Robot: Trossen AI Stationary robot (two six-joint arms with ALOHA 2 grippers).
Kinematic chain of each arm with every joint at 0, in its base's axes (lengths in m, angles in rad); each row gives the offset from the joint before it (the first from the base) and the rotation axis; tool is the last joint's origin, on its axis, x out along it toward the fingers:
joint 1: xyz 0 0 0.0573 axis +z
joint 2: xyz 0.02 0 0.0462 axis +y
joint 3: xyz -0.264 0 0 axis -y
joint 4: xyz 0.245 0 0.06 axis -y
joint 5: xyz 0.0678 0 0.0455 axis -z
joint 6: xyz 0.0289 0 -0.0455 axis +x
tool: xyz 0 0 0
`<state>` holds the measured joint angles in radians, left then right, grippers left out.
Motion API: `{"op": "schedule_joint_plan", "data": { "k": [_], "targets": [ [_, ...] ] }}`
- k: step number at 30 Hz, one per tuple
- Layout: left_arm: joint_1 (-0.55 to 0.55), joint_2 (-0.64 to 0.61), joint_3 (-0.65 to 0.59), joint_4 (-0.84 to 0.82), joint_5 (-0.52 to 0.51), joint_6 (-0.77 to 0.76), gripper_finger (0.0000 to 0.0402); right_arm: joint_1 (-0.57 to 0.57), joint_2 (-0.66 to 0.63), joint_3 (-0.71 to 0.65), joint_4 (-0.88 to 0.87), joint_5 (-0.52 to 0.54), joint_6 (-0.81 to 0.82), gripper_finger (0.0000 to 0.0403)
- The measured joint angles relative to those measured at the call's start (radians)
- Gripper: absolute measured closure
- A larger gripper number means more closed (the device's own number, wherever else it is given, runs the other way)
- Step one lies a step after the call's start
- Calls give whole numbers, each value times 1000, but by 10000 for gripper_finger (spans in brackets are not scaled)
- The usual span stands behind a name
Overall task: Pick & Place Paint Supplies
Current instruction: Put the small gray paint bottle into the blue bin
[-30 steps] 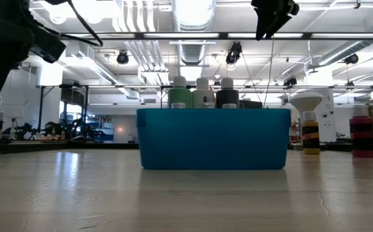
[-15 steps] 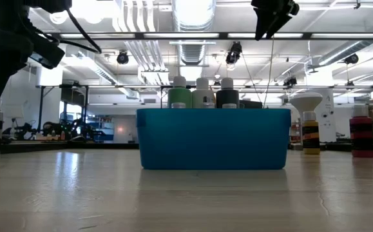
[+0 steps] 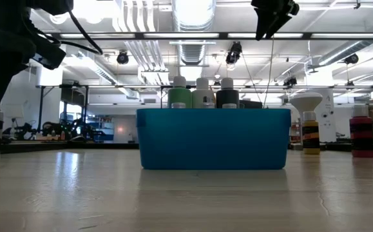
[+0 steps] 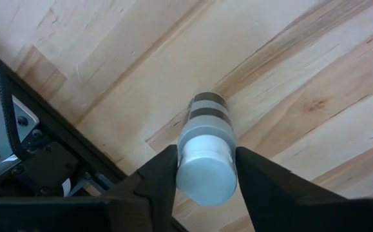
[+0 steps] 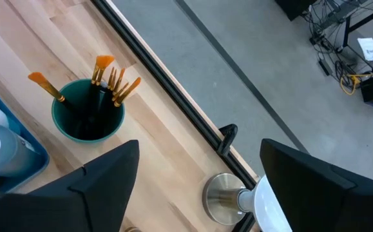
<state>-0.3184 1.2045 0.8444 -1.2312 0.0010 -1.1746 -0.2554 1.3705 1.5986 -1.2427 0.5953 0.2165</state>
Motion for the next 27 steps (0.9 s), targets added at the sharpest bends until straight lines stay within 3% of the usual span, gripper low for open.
{"op": "schedule_joint_plan", "data": {
  "k": [19,27],
  "targets": [
    [1,0,0,-1,2,54,268,0,0,0,0,0,0,134],
    [2,1,20,3,7,164,269,0,0,0,0,0,0,153]
  ]
}}
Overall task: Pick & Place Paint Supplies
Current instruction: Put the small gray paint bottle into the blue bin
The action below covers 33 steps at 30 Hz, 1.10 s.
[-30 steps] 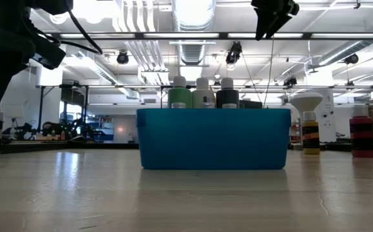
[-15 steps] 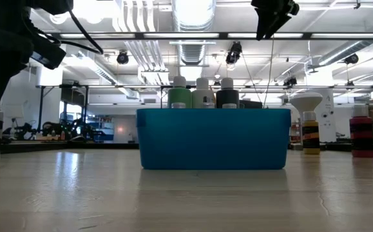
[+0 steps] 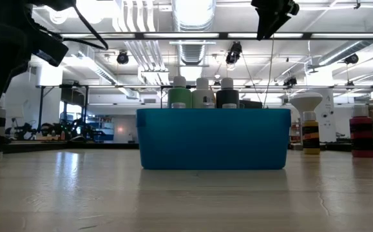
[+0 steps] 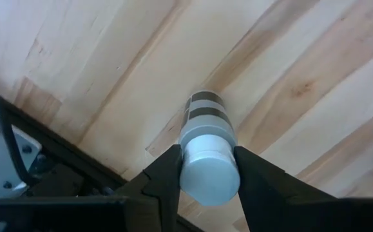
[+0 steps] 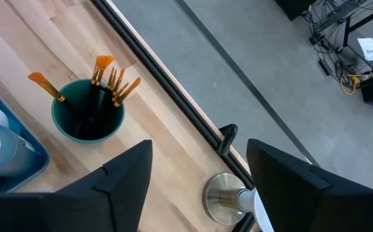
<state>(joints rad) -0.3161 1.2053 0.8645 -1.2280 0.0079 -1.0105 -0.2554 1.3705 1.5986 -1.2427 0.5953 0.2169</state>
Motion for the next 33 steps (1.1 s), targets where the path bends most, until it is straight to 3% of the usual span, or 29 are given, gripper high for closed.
{"op": "schedule_joint_plan", "data": {
  "k": [14,25,33],
  "targets": [
    [1,0,15,51,-7,258,270,0,0,0,0,0,0,167],
    [9,0,39,47,-13,259,270,0,0,0,0,0,0,130],
    [50,0,40,43,-12,174,270,0,0,0,0,0,0,101]
  ]
}}
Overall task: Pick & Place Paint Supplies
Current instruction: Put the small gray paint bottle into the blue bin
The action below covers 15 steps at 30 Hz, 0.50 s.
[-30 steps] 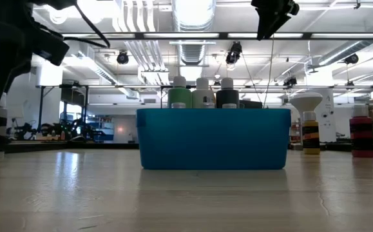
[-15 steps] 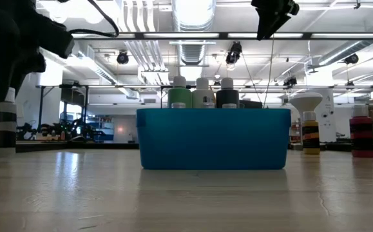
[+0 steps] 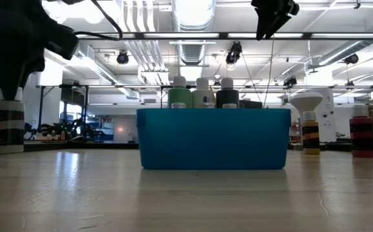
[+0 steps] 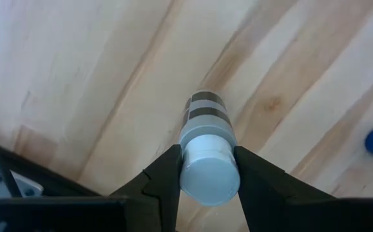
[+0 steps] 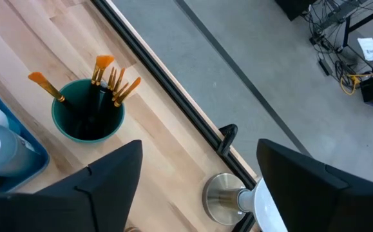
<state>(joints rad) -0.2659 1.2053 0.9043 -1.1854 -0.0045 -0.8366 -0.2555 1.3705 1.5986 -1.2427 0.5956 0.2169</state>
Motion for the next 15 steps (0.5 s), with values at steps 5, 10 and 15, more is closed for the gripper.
{"op": "schedule_joint_plan", "data": {
  "k": [5,10,15],
  "targets": [
    [42,0,0,-2,7,-115,270,0,0,0,0,0,0,84],
    [74,0,20,1,13,-231,270,0,0,0,0,0,0,67],
    [90,0,55,9,11,-394,270,0,0,0,0,0,0,50]
  ]
}}
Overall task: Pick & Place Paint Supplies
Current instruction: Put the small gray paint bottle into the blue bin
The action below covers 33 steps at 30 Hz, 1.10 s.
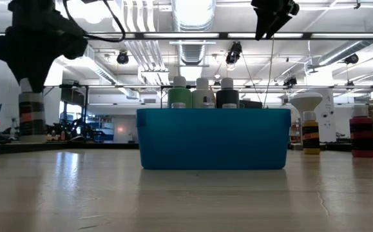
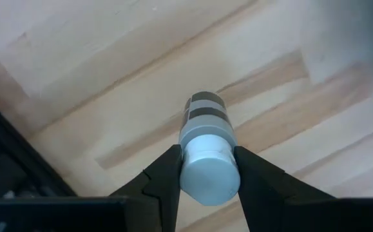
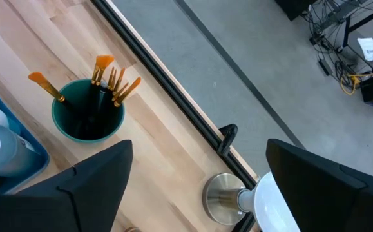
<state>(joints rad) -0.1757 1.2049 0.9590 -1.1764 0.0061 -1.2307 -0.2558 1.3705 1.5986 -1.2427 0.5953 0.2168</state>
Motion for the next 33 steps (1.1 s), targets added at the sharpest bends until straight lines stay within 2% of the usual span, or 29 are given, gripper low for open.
{"op": "schedule_joint_plan", "data": {
  "k": [6,13,26,33],
  "targets": [
    [6,19,60,4,-7,-79,270,0,0,0,0,0,0,42],
    [19,108,171,-22,-7,-88,270,0,0,0,0,0,0,58],
    [24,366,571,-192,-30,-6,270,0,0,0,0,0,0,97],
    [58,498,726,-196,-34,81,270,0,0,0,0,0,0,114]
  ]
}}
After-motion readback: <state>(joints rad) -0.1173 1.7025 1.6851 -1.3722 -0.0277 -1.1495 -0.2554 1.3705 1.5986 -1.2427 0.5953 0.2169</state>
